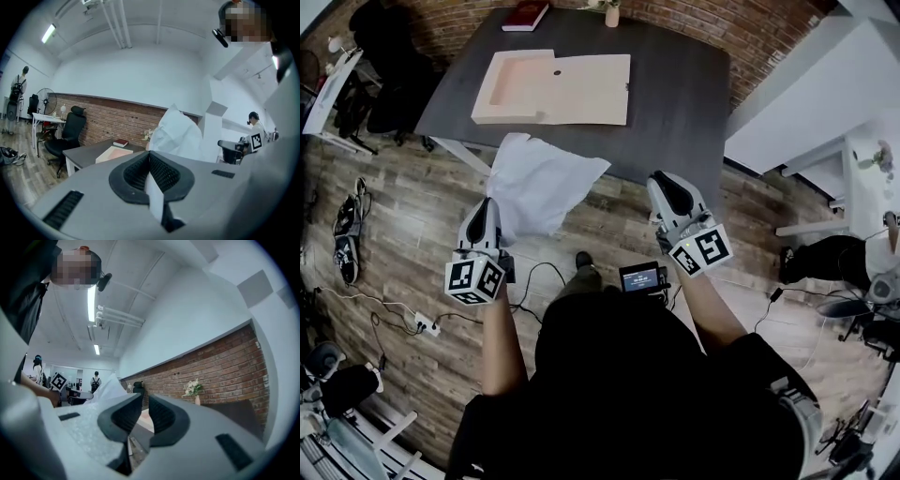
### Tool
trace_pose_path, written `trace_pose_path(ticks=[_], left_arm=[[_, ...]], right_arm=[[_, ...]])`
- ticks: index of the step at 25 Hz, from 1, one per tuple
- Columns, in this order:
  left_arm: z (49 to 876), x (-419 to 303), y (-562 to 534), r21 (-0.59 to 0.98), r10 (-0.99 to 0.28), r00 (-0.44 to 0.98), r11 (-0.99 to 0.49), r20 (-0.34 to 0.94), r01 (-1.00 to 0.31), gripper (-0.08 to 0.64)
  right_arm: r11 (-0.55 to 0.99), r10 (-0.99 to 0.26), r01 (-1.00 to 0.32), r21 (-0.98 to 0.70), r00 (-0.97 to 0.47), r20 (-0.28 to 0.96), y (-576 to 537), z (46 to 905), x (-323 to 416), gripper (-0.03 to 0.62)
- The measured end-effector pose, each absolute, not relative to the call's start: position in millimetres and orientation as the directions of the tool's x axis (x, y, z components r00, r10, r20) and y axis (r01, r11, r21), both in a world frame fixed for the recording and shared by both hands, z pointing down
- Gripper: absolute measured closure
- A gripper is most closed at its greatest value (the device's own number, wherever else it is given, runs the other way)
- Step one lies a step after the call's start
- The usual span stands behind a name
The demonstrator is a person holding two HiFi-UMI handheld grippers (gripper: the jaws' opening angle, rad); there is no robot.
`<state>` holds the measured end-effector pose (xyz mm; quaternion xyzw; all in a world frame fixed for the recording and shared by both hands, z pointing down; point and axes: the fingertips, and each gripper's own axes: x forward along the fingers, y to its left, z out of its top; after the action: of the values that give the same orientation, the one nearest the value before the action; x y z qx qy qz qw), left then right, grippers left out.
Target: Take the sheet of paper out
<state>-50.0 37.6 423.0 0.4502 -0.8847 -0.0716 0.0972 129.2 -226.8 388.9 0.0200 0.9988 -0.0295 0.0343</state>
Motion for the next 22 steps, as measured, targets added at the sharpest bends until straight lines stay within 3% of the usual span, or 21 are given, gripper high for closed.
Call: trace_pose_path(ticks=[11,22], left_arm=[[453,64,58,0.224,-0.797,-0.578,0.604,0.175,-0.765,0.566],[458,93,79,0.254,-0.797,-0.575,0.603,0.182,-0.756,0.566]], right_arm=[[0.996,0.01,0.013,-0.083,-0.999,-0.038,-215,415,253,0.543],[0.994,0.001,0.002,-0.105,-1.0,-0.014,-191,428,276,0.543]])
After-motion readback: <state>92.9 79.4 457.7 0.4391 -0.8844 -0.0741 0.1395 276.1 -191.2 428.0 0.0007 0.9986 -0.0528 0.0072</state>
